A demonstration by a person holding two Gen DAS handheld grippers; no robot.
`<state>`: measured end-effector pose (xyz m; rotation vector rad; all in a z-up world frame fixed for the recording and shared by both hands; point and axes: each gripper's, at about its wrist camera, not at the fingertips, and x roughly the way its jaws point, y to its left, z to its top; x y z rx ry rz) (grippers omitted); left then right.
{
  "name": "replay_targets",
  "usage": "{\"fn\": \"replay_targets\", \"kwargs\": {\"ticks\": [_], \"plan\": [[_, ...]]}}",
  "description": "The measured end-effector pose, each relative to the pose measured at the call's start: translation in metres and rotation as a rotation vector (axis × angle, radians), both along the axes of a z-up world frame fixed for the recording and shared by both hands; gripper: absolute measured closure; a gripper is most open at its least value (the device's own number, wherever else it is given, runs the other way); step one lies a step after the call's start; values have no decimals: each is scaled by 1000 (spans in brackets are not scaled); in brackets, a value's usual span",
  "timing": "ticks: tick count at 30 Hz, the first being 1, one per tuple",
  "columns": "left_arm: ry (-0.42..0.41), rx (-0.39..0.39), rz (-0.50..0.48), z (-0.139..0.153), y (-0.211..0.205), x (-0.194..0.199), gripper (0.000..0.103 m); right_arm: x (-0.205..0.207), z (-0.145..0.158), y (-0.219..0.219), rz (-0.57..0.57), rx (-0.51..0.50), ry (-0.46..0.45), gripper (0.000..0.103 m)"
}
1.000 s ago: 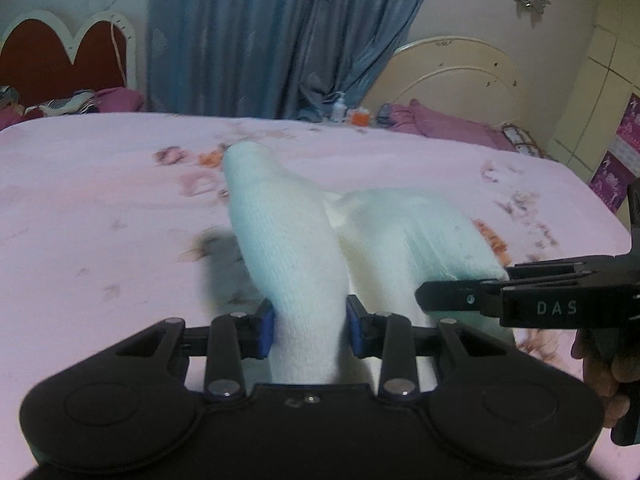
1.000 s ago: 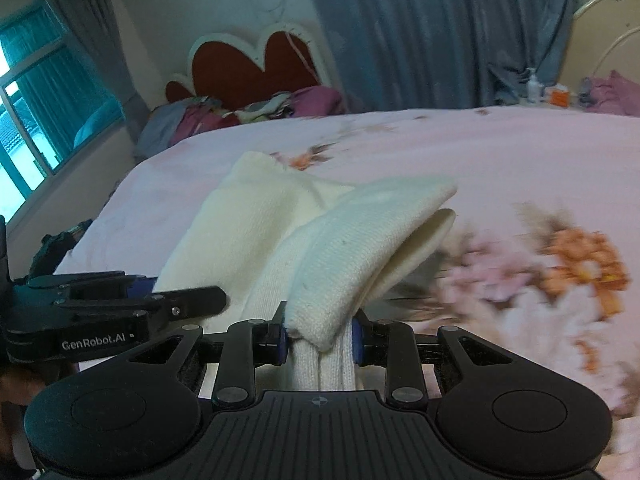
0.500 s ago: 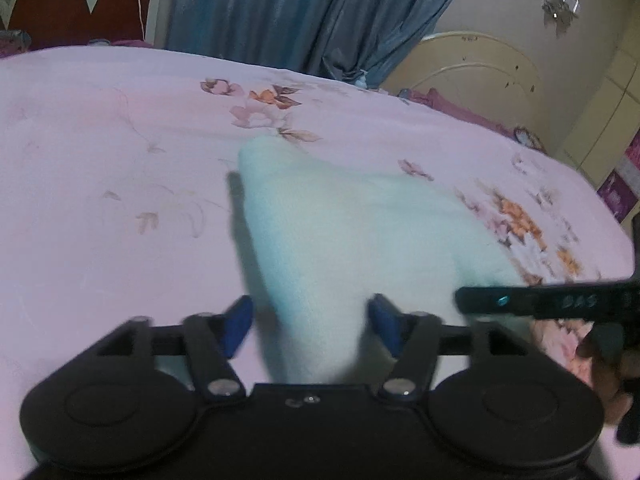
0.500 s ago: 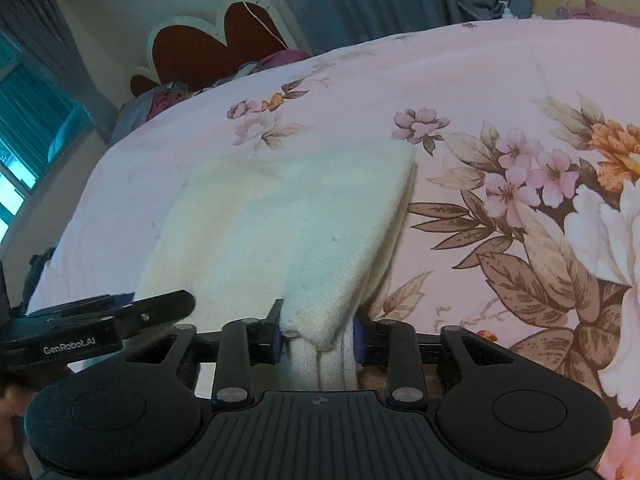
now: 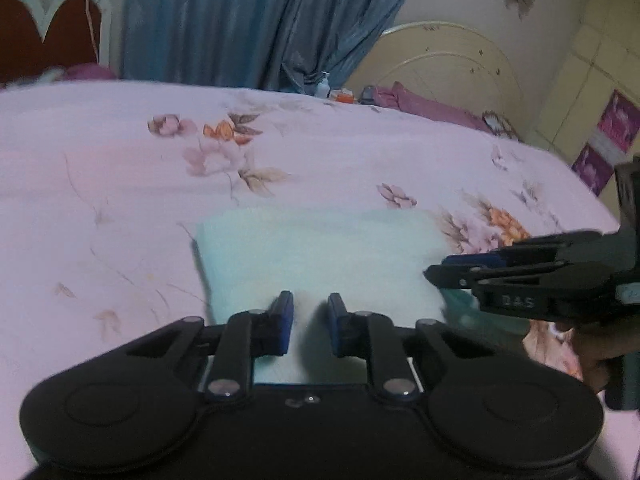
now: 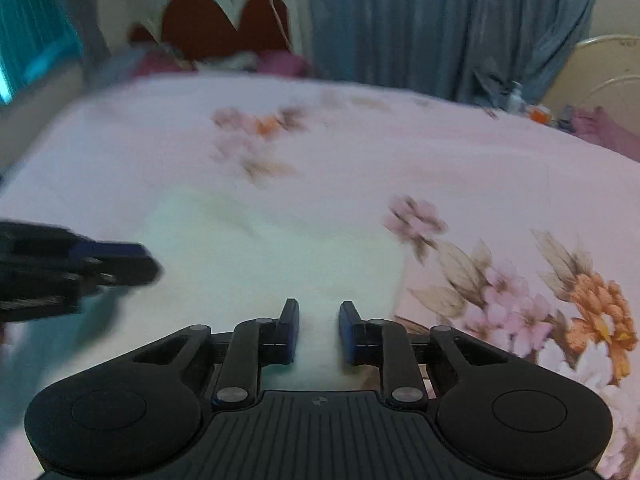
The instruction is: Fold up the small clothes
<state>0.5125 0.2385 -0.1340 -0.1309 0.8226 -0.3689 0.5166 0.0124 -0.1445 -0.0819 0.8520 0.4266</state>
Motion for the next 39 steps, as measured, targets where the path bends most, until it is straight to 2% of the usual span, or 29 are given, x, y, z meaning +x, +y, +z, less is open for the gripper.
{"fn": "replay_targets", "kwargs": {"ticks": [5,6,9,12,15,17,21,26,29,32,34,39], "plan": [[-5,15,-1,1,-2,-8,86,1,-3,-2,-4,-22,-10,82],[-14,20,0,5,-2,-12,89,0,0,-3,-7,-23,-6,82],[-51,10,-17,16,1,-36,90,-20,22,-7,-1,19,-48,81],[-72,6,-14,17,-2,-60,90,-49,31,1,96,35,-63,81],[-43,-29,-17,8,-7,-71,90,-72,15,14,198,-54,-69,81],[-28,-23,-17,-1,-15,-75,90,-73,5,11,170,-124,-99,81],[-18,-35,18,1,-21,-94,92,-72,14,-9,102,-51,-48,81],[-48,-5,73,9,-25,-145,91,-127,27,-16,186,-10,-33,81],[-26,24,103,7,-26,-170,91,-159,14,-15,221,-54,-16,81],[20,64,123,-2,-28,-183,91,-170,-5,-20,188,-95,10,81],[9,70,141,4,-30,-191,92,-176,-4,-26,160,-66,20,81],[-45,90,165,27,-40,-225,92,-204,24,-52,88,40,-25,82]]}}
